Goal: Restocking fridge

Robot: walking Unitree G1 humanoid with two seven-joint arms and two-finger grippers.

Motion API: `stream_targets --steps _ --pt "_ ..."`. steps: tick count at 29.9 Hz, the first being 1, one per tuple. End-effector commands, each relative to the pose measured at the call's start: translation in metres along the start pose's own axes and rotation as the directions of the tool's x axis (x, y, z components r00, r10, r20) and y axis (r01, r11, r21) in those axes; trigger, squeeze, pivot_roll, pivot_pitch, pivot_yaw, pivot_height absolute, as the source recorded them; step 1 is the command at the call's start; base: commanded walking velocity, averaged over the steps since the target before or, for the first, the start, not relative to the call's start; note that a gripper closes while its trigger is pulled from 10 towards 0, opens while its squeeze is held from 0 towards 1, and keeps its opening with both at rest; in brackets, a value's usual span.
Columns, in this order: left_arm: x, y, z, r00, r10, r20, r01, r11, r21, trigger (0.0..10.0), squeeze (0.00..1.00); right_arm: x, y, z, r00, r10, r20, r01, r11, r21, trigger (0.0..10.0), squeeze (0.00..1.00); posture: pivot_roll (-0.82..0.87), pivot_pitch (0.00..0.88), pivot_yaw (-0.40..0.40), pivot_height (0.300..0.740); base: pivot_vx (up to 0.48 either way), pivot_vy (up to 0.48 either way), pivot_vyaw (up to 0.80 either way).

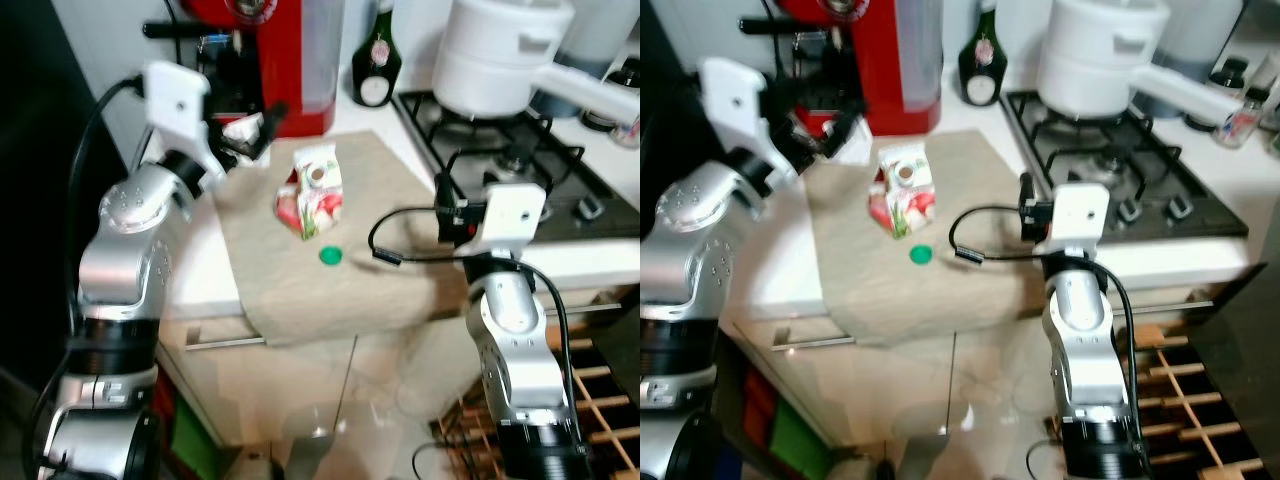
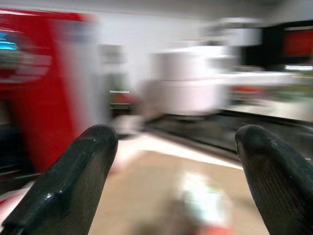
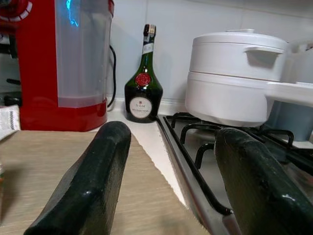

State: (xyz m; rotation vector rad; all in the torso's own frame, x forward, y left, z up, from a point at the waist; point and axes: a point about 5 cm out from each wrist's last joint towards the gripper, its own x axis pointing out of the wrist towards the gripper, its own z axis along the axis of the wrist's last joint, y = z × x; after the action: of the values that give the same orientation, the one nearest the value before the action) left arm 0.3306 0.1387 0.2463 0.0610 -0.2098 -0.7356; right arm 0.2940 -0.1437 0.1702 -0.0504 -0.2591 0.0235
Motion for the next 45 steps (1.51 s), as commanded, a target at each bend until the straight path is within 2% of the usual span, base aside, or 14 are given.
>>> stream_targets --steps 1,3,7,16,23,24,27,32,37,45 --pt "0.000 -0.002 -0.011 0.994 -0.093 -0.051 0.092 0.995 -0.030 10.0 0.00 0.001 -0.002 0.004 1.000 -0.014 0.013 0.014 1.000 -0.008 10.0 0.00 -0.08 0.012 0.029 0.736 0.000 0.000 0.00" --pt "0.000 -0.001 -0.013 0.993 -0.098 -0.060 0.097 0.995 -0.024 10.0 0.00 0.001 -0.002 0.004 1.000 -0.014 0.013 0.014 1.000 -0.008 10.0 0.00 -0.08 0.012 0.029 0.736 0.000 0.000 0.00" --pt "0.004 0.014 -0.019 0.993 -0.101 -0.068 0.096 0.993 -0.075 10.0 0.00 0.000 -0.002 0.004 1.000 -0.015 0.009 0.015 1.000 -0.007 10.0 0.00 -0.09 0.016 0.031 0.736 0.000 0.000 0.00" --pt "0.005 0.026 -0.032 0.992 -0.078 -0.101 0.066 0.992 -0.112 10.0 0.00 0.001 0.000 0.002 1.000 -0.004 0.001 0.004 1.000 -0.005 10.0 0.00 -0.09 0.006 0.023 0.736 0.000 0.000 0.00" --pt "0.007 0.043 -0.034 0.996 0.019 -0.090 -0.027 0.996 -0.090 10.0 0.00 0.000 0.001 0.001 1.000 0.006 -0.003 -0.006 1.000 -0.008 10.0 0.00 -0.10 0.000 0.018 0.736 0.000 0.000 0.00" --pt "0.009 0.049 -0.031 0.995 0.062 -0.072 -0.069 0.994 -0.086 10.0 0.00 -0.001 0.001 0.001 1.000 0.008 -0.003 -0.008 1.000 -0.010 10.0 0.00 -0.10 0.000 0.017 0.736 0.000 0.000 0.00" --pt "0.010 0.055 -0.024 0.995 0.096 -0.039 -0.099 0.991 -0.089 10.0 0.00 -0.001 0.000 0.001 1.000 0.010 -0.003 -0.010 1.000 -0.014 10.0 0.00 -0.11 0.000 0.015 0.736 0.000 0.000 0.00" --pt "0.013 0.056 -0.013 0.995 0.095 0.010 -0.093 0.992 -0.088 10.0 0.00 -0.003 0.000 0.001 1.000 0.013 -0.007 -0.013 1.000 -0.017 10.0 0.00 -0.11 0.000 0.014 0.736 0.000 0.000 0.00" --pt "0.017 0.050 -0.001 0.996 0.062 0.071 -0.056 0.995 -0.080 10.0 0.00 -0.003 0.000 0.000 1.000 0.014 -0.013 -0.015 1.000 -0.016 10.0 0.00 -0.10 0.005 0.013 0.736 0.000 0.000 0.00" --pt "0.020 0.053 -0.014 0.995 0.095 0.023 -0.092 0.991 -0.093 10.0 0.00 -0.004 0.001 -0.001 1.000 0.022 -0.019 -0.022 1.000 -0.014 10.0 0.00 -0.10 0.022 0.008 0.736 0.000 0.000 0.00"
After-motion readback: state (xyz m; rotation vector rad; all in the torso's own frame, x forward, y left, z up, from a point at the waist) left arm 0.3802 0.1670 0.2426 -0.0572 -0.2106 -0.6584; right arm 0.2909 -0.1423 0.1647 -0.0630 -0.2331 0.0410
